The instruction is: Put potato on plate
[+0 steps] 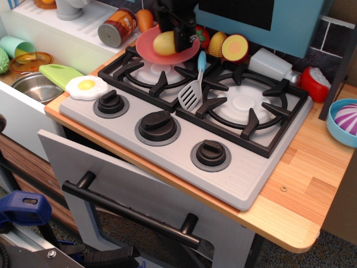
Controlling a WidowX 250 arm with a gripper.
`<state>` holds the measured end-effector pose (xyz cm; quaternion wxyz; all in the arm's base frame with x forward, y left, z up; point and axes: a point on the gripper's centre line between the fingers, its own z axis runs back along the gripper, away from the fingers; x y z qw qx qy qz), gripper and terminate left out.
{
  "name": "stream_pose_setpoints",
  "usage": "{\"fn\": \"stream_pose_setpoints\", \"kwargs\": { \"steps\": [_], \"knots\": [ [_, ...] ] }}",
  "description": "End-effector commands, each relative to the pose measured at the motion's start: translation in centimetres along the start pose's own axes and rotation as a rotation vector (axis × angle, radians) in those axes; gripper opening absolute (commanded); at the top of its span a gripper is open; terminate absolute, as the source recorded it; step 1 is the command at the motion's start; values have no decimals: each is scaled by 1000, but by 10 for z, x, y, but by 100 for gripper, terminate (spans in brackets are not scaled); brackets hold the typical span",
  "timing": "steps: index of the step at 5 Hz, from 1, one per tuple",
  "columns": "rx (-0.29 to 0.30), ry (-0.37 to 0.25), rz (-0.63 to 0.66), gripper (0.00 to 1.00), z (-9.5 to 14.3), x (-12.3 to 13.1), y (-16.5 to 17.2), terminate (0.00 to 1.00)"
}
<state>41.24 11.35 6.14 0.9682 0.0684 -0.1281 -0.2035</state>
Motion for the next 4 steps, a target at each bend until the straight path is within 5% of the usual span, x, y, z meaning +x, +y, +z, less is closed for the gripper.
{"fn": "stream_pose_setpoints", "kwargs": {
  "steps": [1,3,4],
  "knots": [
    [69,-78,-12,100,37,11,14,0],
    [69,-78,-12,100,37,11,14,0],
    [69,-78,-12,100,37,11,14,100]
  ]
}}
